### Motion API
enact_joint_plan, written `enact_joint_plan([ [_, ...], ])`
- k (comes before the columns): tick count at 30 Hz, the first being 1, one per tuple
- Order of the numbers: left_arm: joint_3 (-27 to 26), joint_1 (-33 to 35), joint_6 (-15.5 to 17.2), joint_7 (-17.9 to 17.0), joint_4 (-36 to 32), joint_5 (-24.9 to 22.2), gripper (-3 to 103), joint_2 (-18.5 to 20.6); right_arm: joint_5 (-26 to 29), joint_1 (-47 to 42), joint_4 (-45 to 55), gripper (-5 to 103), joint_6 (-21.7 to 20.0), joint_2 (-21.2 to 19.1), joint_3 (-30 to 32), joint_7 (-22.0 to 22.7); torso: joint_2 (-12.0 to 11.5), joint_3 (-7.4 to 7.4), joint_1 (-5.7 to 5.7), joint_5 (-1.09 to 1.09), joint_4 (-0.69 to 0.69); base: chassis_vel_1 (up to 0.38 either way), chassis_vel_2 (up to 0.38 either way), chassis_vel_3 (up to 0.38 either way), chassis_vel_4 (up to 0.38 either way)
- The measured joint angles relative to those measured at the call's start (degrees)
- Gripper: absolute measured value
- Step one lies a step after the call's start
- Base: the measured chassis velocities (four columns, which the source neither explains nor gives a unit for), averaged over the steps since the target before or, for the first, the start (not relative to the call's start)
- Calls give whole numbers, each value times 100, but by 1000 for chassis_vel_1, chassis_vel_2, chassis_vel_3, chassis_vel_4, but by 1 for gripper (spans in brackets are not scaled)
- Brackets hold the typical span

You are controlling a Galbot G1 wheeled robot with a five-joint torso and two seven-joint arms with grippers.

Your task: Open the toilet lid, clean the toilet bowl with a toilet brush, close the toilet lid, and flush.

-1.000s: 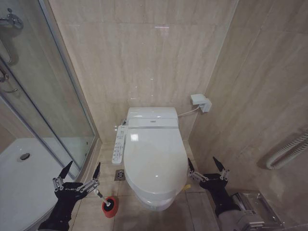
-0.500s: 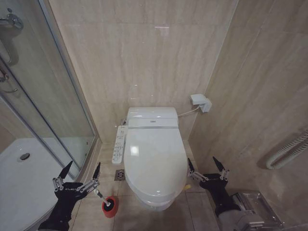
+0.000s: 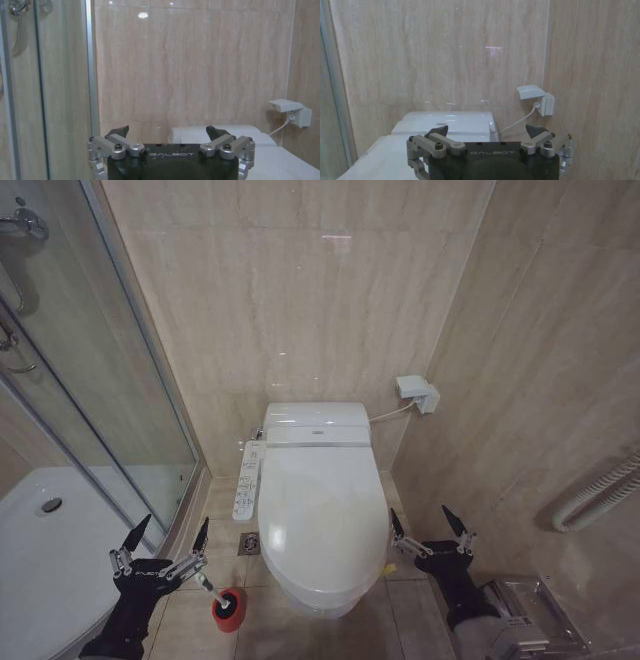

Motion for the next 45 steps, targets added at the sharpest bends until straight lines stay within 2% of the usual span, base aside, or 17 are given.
enact_joint_plan([
  [45, 0, 0, 0, 0, 0, 0, 100, 0, 5, 0, 0, 100, 0, 0, 0, 0, 0, 0, 0, 0, 0, 0, 0, 0, 0],
])
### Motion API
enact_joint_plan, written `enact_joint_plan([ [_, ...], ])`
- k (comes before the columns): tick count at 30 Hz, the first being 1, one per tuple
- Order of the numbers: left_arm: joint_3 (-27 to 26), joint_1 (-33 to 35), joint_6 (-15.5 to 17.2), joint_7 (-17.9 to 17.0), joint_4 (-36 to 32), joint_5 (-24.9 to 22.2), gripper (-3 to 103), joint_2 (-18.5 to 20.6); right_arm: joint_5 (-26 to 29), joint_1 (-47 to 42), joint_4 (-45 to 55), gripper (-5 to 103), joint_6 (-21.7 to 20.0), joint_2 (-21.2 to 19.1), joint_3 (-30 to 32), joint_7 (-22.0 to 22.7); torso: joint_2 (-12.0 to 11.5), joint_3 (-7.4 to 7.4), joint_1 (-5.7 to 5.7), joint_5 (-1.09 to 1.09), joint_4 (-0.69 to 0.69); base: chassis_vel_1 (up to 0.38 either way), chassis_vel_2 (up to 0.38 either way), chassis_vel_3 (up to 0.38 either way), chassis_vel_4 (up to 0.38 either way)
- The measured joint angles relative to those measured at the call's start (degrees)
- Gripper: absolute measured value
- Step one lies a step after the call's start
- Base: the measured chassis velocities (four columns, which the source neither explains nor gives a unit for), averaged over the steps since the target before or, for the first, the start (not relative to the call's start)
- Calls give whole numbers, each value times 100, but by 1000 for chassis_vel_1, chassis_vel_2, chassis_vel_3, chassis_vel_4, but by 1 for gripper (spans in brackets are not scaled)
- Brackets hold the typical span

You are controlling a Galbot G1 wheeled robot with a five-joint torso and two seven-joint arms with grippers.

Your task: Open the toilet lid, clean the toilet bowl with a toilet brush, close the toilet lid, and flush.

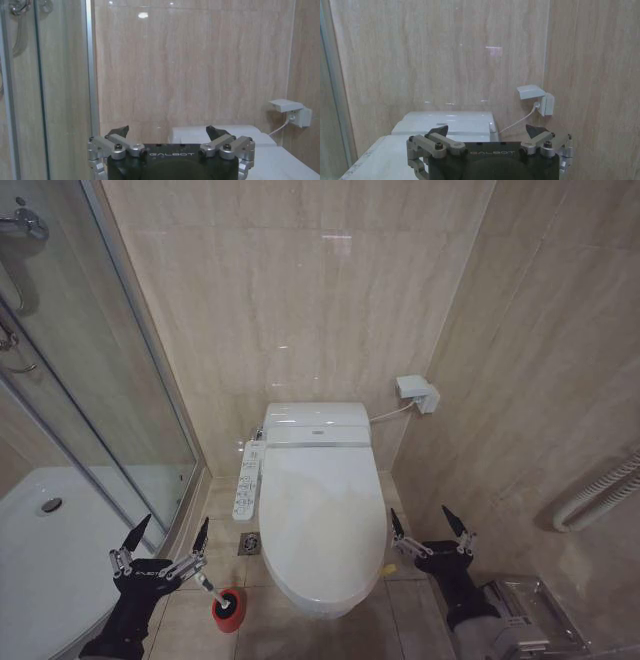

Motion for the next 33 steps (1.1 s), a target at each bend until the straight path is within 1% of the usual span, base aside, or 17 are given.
enact_joint_plan([
  [33, 0, 0, 0, 0, 0, 0, 100, 0, 0, 0, 0, 100, 0, 0, 0, 0, 0, 0, 0, 0, 0, 0, 0, 0, 0],
])
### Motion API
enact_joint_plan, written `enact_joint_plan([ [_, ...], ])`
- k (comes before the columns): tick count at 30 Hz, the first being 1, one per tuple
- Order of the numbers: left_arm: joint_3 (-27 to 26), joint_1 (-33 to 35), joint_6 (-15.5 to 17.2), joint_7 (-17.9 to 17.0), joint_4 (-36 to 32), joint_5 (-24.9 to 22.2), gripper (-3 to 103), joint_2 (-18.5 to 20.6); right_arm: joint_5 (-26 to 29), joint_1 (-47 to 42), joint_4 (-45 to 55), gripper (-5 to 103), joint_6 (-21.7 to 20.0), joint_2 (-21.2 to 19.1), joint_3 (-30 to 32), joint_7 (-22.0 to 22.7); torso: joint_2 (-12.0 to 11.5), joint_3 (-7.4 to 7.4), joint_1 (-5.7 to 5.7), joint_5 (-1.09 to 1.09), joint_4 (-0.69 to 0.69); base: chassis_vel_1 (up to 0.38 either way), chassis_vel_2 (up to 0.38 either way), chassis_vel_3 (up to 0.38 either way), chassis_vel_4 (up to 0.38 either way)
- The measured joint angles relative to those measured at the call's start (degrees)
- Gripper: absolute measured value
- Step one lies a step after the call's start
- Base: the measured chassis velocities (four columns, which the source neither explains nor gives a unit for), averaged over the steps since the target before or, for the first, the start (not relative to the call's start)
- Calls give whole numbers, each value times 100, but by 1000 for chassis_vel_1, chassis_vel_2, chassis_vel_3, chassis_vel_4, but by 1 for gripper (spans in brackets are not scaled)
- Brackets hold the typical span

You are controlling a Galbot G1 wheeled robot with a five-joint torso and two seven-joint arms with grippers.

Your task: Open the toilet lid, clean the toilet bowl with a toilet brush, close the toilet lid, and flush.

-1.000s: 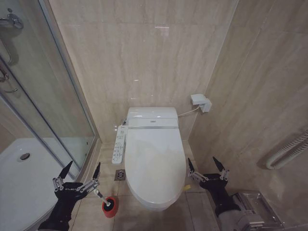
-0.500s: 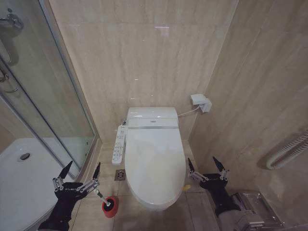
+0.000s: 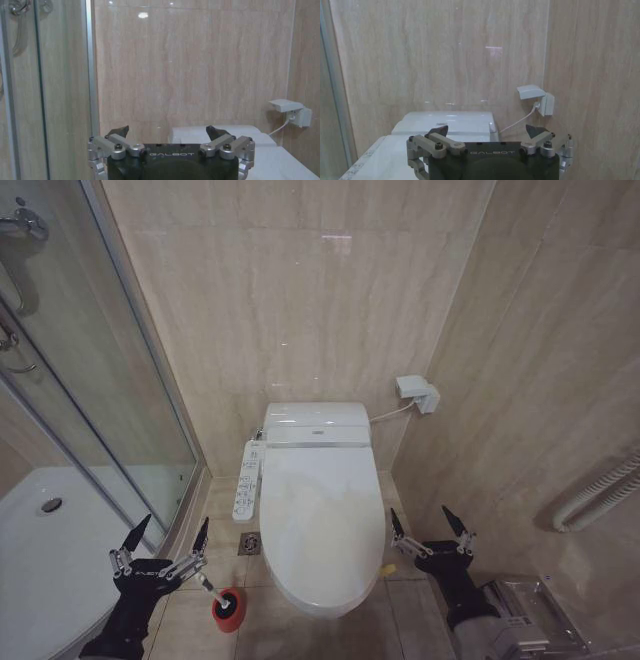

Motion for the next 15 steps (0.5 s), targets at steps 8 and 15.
enact_joint_plan([
  [8, 11, -22, 94, -1, 0, -6, 100, -8, 0, 0, 0, 100, 0, 0, 0, 0, 0, 0, 0, 0, 0, 0, 0, 0, 0],
  [15, 144, -272, 996, -68, 0, -148, 100, -89, 0, 0, 0, 100, 0, 0, 0, 0, 0, 0, 0, 0, 0, 0, 0, 0, 0],
])
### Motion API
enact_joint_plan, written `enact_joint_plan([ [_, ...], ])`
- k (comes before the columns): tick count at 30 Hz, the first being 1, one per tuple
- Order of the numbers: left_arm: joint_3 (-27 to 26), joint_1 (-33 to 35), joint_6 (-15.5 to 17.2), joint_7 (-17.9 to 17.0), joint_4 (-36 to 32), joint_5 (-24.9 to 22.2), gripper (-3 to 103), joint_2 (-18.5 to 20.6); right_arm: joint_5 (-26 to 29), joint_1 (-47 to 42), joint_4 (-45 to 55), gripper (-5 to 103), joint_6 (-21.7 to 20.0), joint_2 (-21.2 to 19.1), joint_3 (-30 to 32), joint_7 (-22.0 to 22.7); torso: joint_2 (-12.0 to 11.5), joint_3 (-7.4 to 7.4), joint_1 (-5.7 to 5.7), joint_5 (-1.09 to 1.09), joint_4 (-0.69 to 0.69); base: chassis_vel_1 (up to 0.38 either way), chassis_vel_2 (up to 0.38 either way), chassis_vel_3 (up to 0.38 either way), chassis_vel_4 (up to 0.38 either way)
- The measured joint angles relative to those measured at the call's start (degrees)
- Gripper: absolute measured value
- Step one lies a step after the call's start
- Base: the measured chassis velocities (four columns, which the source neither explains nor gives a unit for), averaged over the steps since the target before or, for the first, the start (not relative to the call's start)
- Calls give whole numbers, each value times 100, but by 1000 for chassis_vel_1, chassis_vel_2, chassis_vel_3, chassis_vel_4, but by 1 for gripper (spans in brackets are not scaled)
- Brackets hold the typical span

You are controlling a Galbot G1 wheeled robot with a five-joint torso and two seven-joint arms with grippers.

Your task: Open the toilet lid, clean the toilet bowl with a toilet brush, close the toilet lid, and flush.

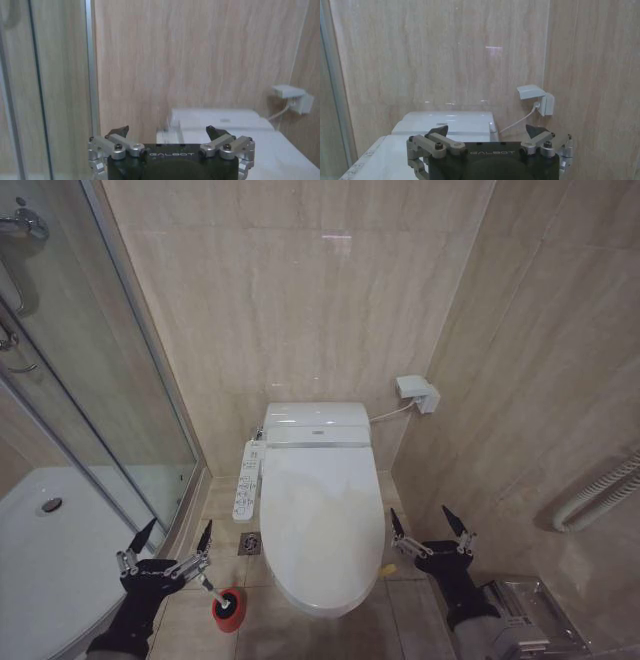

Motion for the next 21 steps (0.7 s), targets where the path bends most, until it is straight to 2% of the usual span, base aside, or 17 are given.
enact_joint_plan([
  [1, 34, -65, 224, -18, 0, -35, 100, -22, 0, 0, 0, 100, 0, 0, 0, 0, 0, 0, 0, 0, 0, 0, 0, 0, 0],
  [2, 34, -65, 224, -18, 0, -35, 100, -22, 0, 0, 0, 100, 0, 0, 0, 0, 0, 0, 0, 0, 0, 0, 0, 0, 0],
  [5, 124, -233, 818, -65, 0, -130, 100, -79, 0, 0, 0, 100, 0, 0, 0, 0, 0, 0, 0, 0, 0, 0, 0, 0, 0],
  [6, 124, -233, 818, -65, 0, -130, 100, -79, 0, 0, 0, 100, 0, 0, 0, 0, 0, 0, 0, 0, 0, 0, 0, 0, 0],
  [9, 218, -404, 1424, -112, 0, -224, 100, -134, 0, 0, 0, 100, 0, 0, 0, 0, 0, 0, 0, 0, 0, 0, 0, 0, 0],
  [10, 218, -404, 1424, -112, 0, -224, 100, -134, 0, 0, 0, 100, 0, 0, 0, 0, 0, 0, 0, 0, 0, 0, 0, 0, 0],
  [12, 284, -525, 1862, -144, 0, -293, 100, -175, 0, 0, 0, 100, 0, 0, 0, 0, 0, 0, 0, 0, 0, 0, 0, 0, 0],
  [14, 323, -600, 2127, -165, 0, -337, 100, -201, 0, 0, 0, 100, 0, 0, 0, 0, 0, 0, 0, 0, 0, 0, 0, 0, 0],
  [21, 333, -619, 2199, -173, 0, -347, 100, -209, 0, 0, 0, 100, 0, 0, 0, 0, 0, 0, 0, 0, 0, 0, 0, 0, 0],
])
